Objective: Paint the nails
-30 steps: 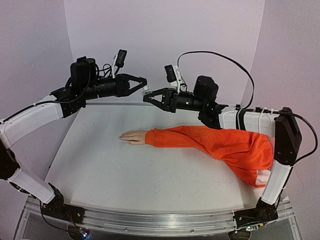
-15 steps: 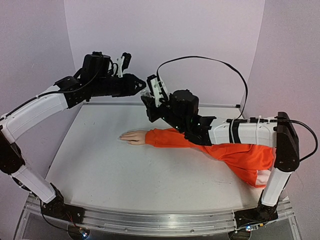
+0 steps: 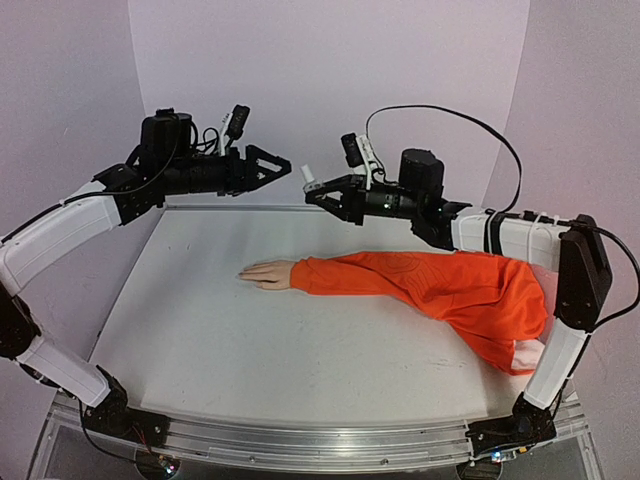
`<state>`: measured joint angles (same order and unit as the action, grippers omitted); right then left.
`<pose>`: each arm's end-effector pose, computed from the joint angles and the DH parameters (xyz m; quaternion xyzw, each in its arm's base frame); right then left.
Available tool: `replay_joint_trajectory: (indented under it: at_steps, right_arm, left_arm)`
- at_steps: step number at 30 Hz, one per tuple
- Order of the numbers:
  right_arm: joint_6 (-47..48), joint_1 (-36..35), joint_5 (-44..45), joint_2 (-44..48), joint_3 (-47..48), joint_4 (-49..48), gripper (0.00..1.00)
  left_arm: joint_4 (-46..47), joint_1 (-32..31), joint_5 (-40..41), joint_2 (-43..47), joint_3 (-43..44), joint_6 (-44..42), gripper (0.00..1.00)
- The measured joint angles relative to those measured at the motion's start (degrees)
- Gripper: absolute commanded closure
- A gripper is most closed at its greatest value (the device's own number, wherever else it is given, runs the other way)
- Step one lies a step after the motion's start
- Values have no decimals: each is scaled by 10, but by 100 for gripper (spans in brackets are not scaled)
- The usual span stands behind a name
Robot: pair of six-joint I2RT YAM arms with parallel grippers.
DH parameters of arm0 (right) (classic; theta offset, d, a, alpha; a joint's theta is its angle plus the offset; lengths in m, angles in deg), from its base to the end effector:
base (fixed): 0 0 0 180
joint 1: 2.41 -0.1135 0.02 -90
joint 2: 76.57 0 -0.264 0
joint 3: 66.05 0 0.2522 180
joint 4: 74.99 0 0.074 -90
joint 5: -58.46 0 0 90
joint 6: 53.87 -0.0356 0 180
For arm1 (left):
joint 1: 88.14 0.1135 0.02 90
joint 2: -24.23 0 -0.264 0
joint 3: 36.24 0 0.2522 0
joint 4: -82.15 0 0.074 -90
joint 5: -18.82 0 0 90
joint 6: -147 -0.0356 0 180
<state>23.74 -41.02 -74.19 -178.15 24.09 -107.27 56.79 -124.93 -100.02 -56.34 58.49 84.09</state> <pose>0.3083 0.2771 0.3577 -0.4115 0.4470 0.5165 0.6034 0.2496 -0.2081 0.4152 0.2208 0.7323 -0.4885 0.4199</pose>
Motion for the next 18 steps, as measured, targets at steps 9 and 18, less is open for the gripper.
replay_joint_trajectory:
  at_steps: [9, 18]
  right_arm:
    - [-158, -16, -151, -10, 25, -99, 100]
    - [-235, -16, -178, -47, 34, -161, 100]
  left_arm:
    - [80, -7, -107, -11, 0, 17, 43]
    - [91, -20, -124, -25, 0, 13, 78]
